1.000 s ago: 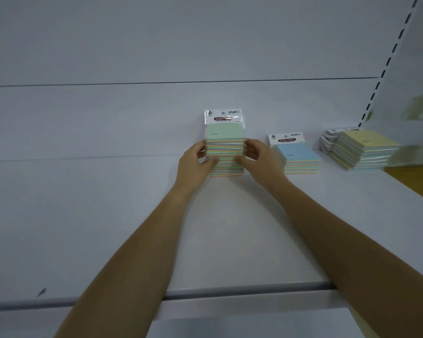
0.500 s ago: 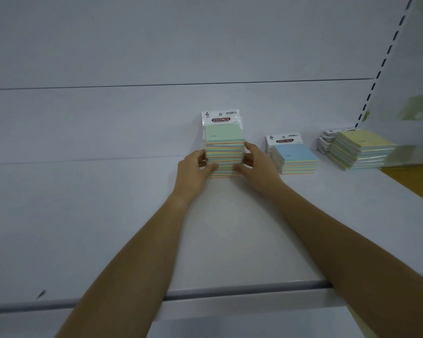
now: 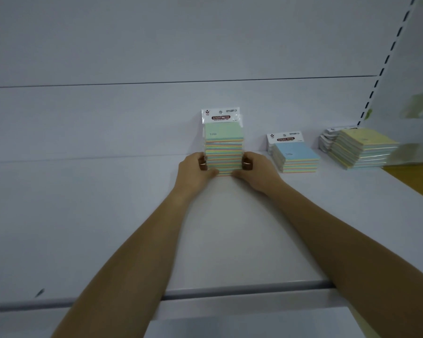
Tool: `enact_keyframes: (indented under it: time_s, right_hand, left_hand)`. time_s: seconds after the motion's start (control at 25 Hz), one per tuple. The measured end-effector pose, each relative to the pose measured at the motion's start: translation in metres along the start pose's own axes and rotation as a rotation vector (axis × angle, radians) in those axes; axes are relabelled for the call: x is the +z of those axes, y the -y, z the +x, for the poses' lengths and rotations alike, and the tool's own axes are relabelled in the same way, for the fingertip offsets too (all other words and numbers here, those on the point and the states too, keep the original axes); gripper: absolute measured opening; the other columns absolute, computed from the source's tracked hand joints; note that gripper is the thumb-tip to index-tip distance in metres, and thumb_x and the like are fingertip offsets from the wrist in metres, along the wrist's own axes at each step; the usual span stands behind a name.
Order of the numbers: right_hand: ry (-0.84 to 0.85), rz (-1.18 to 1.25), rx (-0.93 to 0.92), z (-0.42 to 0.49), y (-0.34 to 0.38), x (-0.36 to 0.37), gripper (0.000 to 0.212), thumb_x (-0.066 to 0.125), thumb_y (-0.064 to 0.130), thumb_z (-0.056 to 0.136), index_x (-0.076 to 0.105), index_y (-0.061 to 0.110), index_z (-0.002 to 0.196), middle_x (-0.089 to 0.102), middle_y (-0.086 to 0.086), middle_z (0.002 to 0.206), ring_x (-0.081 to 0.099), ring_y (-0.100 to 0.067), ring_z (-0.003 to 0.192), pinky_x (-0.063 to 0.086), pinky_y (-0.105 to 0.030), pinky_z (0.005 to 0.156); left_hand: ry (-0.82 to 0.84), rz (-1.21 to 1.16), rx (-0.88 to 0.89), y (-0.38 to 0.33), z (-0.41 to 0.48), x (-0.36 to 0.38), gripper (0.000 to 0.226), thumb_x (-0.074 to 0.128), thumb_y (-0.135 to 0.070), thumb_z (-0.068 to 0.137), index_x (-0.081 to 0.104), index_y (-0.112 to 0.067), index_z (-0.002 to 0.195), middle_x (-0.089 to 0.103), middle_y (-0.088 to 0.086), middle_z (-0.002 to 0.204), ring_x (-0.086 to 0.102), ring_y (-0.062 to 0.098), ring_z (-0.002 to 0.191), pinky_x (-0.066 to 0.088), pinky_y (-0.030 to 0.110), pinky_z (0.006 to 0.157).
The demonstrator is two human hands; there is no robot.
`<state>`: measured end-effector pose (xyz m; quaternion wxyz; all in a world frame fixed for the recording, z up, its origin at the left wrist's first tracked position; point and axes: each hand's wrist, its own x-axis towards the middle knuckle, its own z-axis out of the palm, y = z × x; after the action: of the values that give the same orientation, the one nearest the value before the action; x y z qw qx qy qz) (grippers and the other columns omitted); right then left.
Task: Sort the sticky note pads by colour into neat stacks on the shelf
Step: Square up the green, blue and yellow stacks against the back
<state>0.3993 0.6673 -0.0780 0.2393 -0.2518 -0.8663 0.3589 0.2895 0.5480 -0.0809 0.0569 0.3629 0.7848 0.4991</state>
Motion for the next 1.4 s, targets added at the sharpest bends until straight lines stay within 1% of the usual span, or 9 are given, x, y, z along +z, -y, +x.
enact_keyframes:
  time_s: [0.16,0.36,0.6,0.8,0.92,1.08,1.2,1.32,1.4]
  right_hand:
    - [-0.042,0.086,0.013,0.003,0.0,-0.001,0.036,0.066,0.002,0.076,0.064,0.007,0.111,0.069,-0.008,0.112,0.066,-0.023,0.102,0.044,-0.025,0.09]
    - [0.038,-0.011,0.019,0.003,0.001,-0.003,0.035,0.062,0.002,0.078,0.062,0.008,0.112,0.066,-0.003,0.098,0.061,-0.019,0.092,0.039,-0.021,0.078]
    - [0.006,0.0,0.017,0.0,0.002,-0.003,0.027,0.062,0.007,0.08,0.065,0.008,0.107,0.07,-0.009,0.103,0.063,-0.022,0.097,0.04,-0.014,0.065]
    - [0.057,0.115,0.086,-0.001,0.003,-0.009,0.021,0.053,0.017,0.091,0.068,0.005,0.099,0.061,-0.001,0.082,0.05,-0.009,0.071,0.036,-0.004,0.052]
    - [0.037,0.105,0.125,0.0,0.002,-0.008,0.025,0.053,0.018,0.091,0.067,-0.002,0.097,0.059,-0.008,0.082,0.047,-0.009,0.064,0.034,-0.007,0.051]
    - [0.021,0.073,0.132,0.001,0.001,-0.005,0.027,0.053,0.018,0.091,0.066,-0.006,0.095,0.066,-0.024,0.09,0.052,-0.02,0.08,0.037,-0.026,0.071]
    - [-0.051,0.026,0.092,-0.001,0.007,-0.003,0.032,0.054,0.017,0.089,0.06,0.0,0.115,0.066,-0.014,0.112,0.061,-0.024,0.102,0.046,-0.029,0.09]
    - [-0.141,0.116,0.045,-0.006,0.017,-0.006,0.037,0.054,0.007,0.088,0.053,0.005,0.125,0.061,-0.001,0.112,0.058,-0.015,0.103,0.04,0.005,0.078]
    - [-0.168,0.098,0.018,-0.007,0.019,-0.007,0.036,0.053,0.001,0.087,0.055,0.004,0.123,0.064,-0.008,0.111,0.059,-0.018,0.106,0.033,0.009,0.067]
  left_hand:
    - [-0.016,-0.004,-0.014,0.0,0.001,0.002,0.039,0.07,-0.004,0.074,0.061,-0.005,0.112,0.069,0.011,0.113,0.063,0.017,0.088,0.041,0.0,0.06]
    - [0.017,0.029,0.001,-0.003,-0.003,0.001,0.044,0.069,-0.002,0.072,0.058,-0.005,0.114,0.067,0.011,0.115,0.065,0.025,0.101,0.045,0.022,0.082]
    - [0.008,0.029,0.012,-0.003,-0.004,0.0,0.042,0.07,-0.003,0.072,0.06,-0.006,0.113,0.068,0.011,0.113,0.066,0.024,0.098,0.043,0.015,0.077]
    - [0.015,-0.116,-0.007,-0.002,-0.005,-0.003,0.026,0.062,-0.008,0.082,0.066,-0.007,0.108,0.07,0.013,0.11,0.067,0.026,0.1,0.051,0.041,0.096]
    - [-0.01,-0.114,-0.008,-0.004,-0.005,-0.002,0.027,0.063,-0.009,0.082,0.066,-0.006,0.109,0.069,0.013,0.11,0.066,0.021,0.098,0.052,0.028,0.086]
    - [-0.03,-0.1,-0.031,-0.006,-0.005,-0.001,0.028,0.065,-0.01,0.081,0.066,-0.006,0.109,0.07,0.013,0.11,0.063,0.015,0.088,0.045,0.004,0.069]
    - [-0.065,-0.116,-0.067,-0.007,-0.005,-0.002,0.036,0.069,-0.013,0.079,0.063,-0.006,0.113,0.068,0.01,0.112,0.065,0.022,0.099,0.047,0.018,0.079]
    - [-0.116,-0.115,-0.022,-0.009,-0.004,-0.003,0.039,0.068,-0.012,0.079,0.06,-0.007,0.117,0.066,0.003,0.113,0.064,0.018,0.101,0.043,0.012,0.08]
    - [-0.135,-0.094,0.038,-0.01,-0.004,-0.002,0.032,0.063,-0.004,0.08,0.064,-0.008,0.112,0.069,0.007,0.112,0.065,0.018,0.097,0.039,-0.003,0.07]
